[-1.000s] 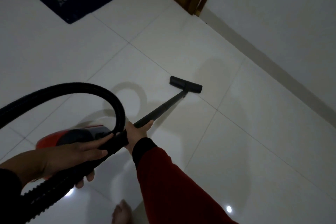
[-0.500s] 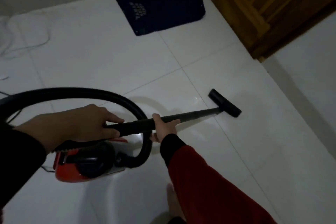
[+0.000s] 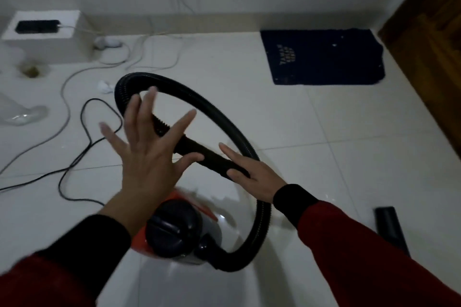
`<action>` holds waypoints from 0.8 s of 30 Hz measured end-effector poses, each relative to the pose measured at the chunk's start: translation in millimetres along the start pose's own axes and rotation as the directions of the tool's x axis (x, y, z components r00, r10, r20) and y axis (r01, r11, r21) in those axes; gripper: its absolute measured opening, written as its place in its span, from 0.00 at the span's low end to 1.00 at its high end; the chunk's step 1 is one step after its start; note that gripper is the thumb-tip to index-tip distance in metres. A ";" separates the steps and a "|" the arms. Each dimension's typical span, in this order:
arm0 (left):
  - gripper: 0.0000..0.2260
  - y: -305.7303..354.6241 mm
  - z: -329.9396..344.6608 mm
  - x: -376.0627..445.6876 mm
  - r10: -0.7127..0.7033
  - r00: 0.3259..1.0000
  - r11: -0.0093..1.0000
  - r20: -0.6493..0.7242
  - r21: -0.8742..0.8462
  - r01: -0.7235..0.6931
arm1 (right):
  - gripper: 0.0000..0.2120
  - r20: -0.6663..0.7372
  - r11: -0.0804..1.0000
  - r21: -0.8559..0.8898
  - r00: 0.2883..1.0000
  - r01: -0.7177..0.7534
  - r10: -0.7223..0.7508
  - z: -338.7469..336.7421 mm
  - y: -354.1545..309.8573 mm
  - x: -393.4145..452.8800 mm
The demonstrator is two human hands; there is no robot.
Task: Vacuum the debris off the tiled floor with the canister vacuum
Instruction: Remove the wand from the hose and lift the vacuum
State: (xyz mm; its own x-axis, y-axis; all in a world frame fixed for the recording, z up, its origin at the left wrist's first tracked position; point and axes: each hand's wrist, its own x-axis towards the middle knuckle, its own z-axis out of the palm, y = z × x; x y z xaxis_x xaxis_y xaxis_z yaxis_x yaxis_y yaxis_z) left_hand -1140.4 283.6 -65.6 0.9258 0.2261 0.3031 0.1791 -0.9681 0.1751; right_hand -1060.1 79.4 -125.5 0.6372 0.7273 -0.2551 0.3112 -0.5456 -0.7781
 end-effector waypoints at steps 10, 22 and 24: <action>0.34 -41.4 47.5 -80.4 -0.314 0.944 0.579 -0.101 -0.808 0.106 | 0.34 -0.085 0.949 -0.155 0.953 0.276 -0.291 97.5 -32.7 -3.8; 0.32 -113.7 104.7 -138.1 -0.180 0.977 0.389 -0.112 -0.921 -0.034 | 0.38 -0.282 0.839 -0.443 0.840 0.315 -0.465 217.7 -20.5 0.3; 0.33 -124.6 114.5 -150.5 -0.187 0.982 0.361 -0.028 -0.932 0.042 | 0.38 -0.277 0.845 -0.433 0.845 0.315 -0.457 231.8 -14.7 2.8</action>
State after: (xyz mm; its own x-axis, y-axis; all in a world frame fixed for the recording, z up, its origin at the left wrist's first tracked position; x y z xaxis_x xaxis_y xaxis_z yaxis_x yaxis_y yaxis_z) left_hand -1263.9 357.8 -240.3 0.8664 0.4057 0.2912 -0.2067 -0.2394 0.9487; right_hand -1226.3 186.0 -247.9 0.5917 0.7486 0.2991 0.7688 -0.4124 -0.4887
